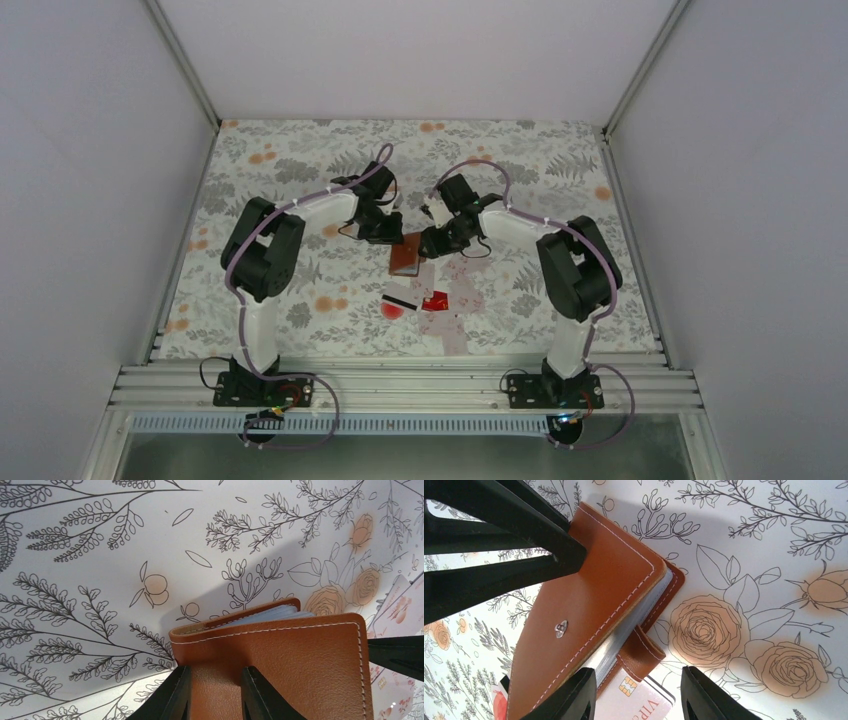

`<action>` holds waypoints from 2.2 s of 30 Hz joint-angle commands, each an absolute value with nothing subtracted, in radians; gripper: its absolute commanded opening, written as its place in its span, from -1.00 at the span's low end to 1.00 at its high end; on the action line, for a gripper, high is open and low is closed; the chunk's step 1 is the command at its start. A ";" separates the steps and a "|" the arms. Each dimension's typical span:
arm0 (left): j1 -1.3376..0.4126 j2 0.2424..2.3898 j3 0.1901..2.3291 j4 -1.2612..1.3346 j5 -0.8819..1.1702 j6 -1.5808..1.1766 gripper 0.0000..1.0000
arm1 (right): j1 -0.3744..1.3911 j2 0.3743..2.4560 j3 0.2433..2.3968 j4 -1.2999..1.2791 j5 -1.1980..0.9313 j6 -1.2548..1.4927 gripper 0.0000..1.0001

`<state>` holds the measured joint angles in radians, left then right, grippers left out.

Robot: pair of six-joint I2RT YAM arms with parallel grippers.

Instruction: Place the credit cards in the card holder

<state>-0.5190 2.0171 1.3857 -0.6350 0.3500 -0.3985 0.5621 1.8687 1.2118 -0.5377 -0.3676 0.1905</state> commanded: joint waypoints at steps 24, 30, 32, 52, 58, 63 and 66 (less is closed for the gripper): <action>-0.563 2.169 1.527 -0.749 0.178 -0.252 -0.50 | 0.524 1.751 0.884 -0.133 -0.396 -0.494 -0.31; -0.563 2.166 1.519 -0.743 0.205 -0.237 -0.51 | 0.524 1.842 0.965 -0.152 -0.352 -0.518 -0.28; -0.563 2.167 1.517 -0.741 0.211 -0.234 -0.50 | 0.525 1.848 0.978 -0.160 -0.355 -0.525 -0.27; -0.564 2.181 1.530 -0.738 0.257 -0.216 -0.51 | 0.588 1.995 1.182 -0.319 -0.415 -0.550 -0.57; -0.564 2.172 1.522 -0.740 0.254 -0.212 -0.51 | 0.591 1.963 1.151 -0.319 -0.369 -0.521 -0.79; -0.563 2.181 1.517 -0.750 0.220 -0.228 -0.51 | 0.591 1.842 1.097 -0.330 -0.312 -0.471 -0.92; -0.563 2.191 1.517 -0.756 0.192 -0.245 -0.51 | 0.589 1.764 1.035 -0.311 -0.308 -0.429 -0.92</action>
<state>-0.5407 2.1143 1.5467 -0.7322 0.2520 -0.2291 0.5766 1.8820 1.0981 -0.3157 -0.3408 -0.4885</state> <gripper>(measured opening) 0.245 0.188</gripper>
